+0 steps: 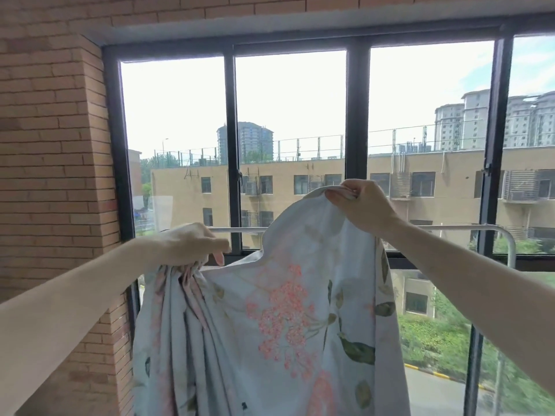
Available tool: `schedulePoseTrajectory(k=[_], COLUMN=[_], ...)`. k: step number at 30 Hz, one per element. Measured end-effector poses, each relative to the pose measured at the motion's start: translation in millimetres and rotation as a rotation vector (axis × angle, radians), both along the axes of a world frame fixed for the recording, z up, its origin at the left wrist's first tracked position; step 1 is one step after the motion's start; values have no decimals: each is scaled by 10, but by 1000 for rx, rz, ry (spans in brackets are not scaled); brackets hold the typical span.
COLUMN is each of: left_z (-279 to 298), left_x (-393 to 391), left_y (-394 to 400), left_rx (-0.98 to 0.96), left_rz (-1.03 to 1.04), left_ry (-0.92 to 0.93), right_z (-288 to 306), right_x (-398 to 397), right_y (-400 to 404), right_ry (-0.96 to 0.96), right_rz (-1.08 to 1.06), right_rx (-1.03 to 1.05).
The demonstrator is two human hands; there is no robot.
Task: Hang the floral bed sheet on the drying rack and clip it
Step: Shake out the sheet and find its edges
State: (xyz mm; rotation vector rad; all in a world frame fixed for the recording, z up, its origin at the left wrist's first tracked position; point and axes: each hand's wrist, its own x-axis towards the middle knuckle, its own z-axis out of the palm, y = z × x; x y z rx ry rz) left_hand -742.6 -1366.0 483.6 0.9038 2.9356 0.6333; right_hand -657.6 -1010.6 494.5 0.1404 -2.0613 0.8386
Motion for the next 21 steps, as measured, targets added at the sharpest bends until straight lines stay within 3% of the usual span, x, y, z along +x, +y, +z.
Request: schedulePoseTrajectory(k=[4,6,12,17,21], left_z=[-167,-249,-195,-155,-53], left_x=[50,39,-206,-343,-155], left_y=[118,157,-195,-264,-221], left_rx=[-366,-392,22,476,545], left_rz=[-12,-6,56,133,146], left_ry=[95,149,-62,-110,-153], right_z=[-22,-50,-144,-309,-515], right_x=[-70,-97,39,111,135], right_y=[-111,-125,-14,72,143], right_ry=[21,33,13,-95,-193], right_rz=[1,-8,-51,-15,-66], right_rx=[-7,-17,6,3,-28])
